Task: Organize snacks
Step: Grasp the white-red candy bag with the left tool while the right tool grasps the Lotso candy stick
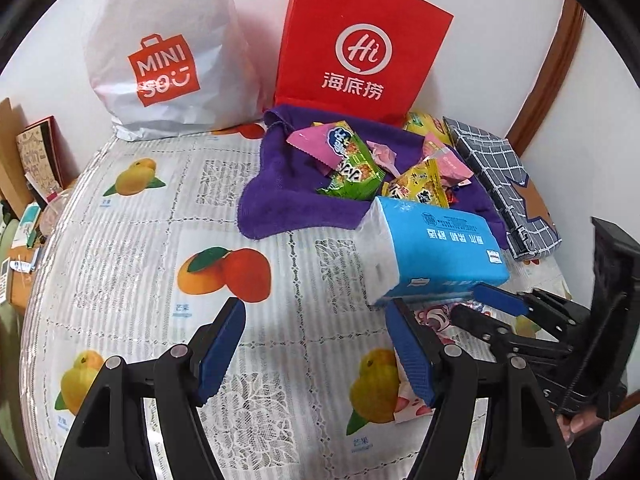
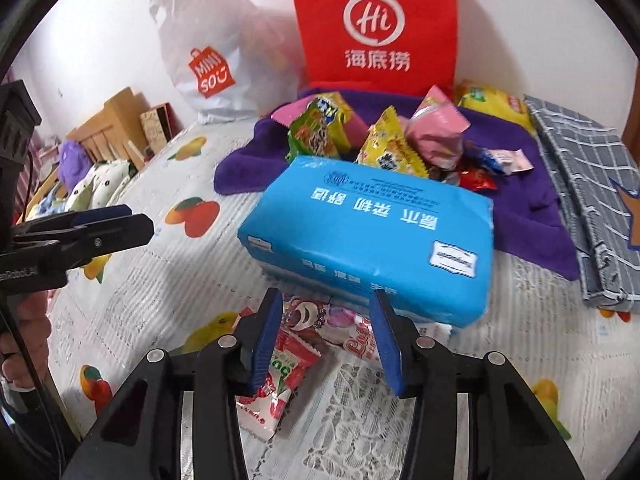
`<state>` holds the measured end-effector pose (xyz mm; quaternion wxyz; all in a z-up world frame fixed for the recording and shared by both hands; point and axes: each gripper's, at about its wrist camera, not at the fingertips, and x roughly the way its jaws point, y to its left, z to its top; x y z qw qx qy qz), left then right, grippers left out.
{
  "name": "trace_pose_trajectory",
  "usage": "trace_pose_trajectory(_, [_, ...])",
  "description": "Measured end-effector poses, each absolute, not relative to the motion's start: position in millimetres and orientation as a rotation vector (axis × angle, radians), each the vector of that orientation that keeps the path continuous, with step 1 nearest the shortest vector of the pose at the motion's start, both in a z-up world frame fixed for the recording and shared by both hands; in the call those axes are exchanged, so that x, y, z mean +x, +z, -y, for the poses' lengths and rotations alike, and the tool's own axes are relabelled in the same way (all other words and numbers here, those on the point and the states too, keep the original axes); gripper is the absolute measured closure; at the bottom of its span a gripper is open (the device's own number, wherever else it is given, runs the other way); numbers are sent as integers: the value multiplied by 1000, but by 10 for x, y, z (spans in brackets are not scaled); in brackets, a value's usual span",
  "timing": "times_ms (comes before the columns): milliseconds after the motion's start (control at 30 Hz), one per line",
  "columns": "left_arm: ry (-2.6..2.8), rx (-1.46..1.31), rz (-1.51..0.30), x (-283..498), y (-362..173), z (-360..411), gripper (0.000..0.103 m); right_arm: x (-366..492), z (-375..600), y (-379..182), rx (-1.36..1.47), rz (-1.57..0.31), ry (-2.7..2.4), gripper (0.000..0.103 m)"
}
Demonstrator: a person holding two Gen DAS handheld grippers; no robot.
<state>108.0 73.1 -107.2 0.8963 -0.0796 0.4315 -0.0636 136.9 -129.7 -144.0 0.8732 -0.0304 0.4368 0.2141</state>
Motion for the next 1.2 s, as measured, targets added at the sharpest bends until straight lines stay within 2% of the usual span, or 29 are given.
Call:
trace_pose_trajectory(567, [-179,-161,-933,1139,-1219,-635,32,1307,1328,-1785,-80,-1039,495,57])
trace_pose_trajectory(600, [-177,-159,-935,1133,-1224,-627,32,1298,1316,-1788,-89,-1021,485,60])
trace_pose_trajectory(633, [-174,-158,-939,1124,-1230,-613,32,1291,1305,-1788,-94,-1010,479,71])
trace_pose_trajectory(667, [-175,-157,-942,1120,-1233,-604,32,1288,1304,-1788,-92,-1009,482,85])
trace_pose_trajectory(867, [-194,-118,-954,1059,-1266,-466,32,1091,1460,-1718,-108,-976,432,85])
trace_pose_trajectory(1200, [-313,-172,-1066,1005,-1653,-181,32,833,2274,-1748,-32,-952,225,85])
